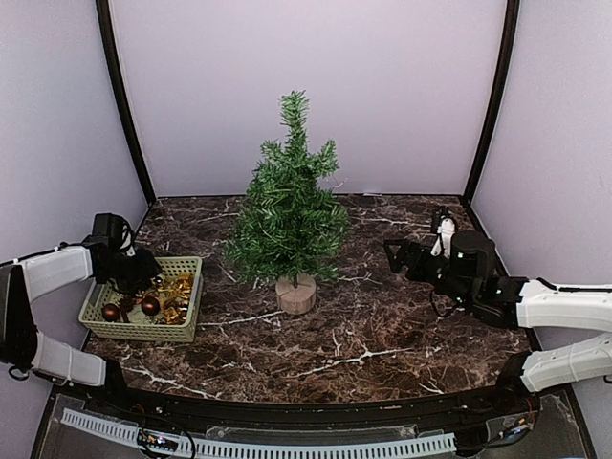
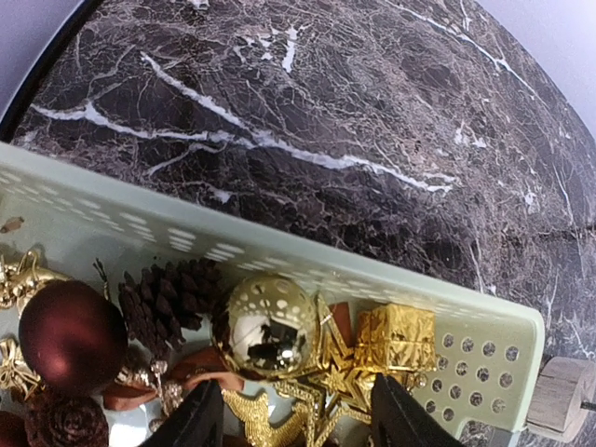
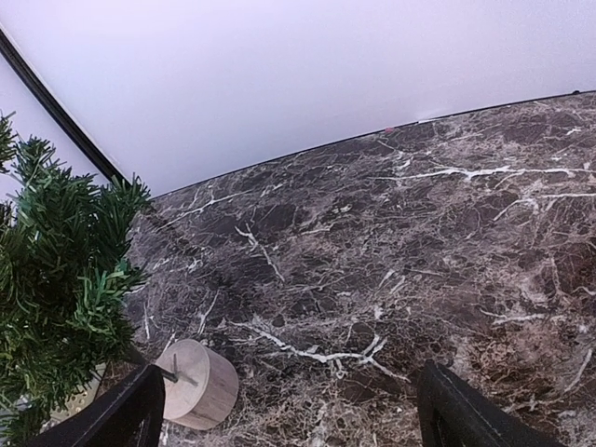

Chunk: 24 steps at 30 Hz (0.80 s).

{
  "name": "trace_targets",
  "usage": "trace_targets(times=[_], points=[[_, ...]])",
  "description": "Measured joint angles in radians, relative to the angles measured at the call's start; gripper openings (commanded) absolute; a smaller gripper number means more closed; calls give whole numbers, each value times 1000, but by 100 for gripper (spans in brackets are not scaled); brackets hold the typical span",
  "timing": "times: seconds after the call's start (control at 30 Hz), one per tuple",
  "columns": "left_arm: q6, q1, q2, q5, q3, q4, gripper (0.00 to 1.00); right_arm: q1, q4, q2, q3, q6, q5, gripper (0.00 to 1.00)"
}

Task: Decorate the small christmas tree

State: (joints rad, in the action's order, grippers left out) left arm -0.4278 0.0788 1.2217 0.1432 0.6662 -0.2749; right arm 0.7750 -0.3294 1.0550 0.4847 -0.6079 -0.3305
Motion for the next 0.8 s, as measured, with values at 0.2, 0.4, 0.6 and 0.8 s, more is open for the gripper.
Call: trace_targets(times=[0.2, 0.4, 0.6, 0.8], points=[[10, 19, 101, -2, 21, 61, 54, -6, -15, 2, -5, -7, 9, 95], [13, 31, 183, -14, 39, 109, 50, -11, -15, 11, -11, -11, 21, 95], [15, 31, 236, -8, 49, 140, 53, -13, -15, 11, -12, -12, 24, 95], [15, 31, 267, 6, 53, 146, 62, -18, -26, 28, -12, -16, 36, 95]])
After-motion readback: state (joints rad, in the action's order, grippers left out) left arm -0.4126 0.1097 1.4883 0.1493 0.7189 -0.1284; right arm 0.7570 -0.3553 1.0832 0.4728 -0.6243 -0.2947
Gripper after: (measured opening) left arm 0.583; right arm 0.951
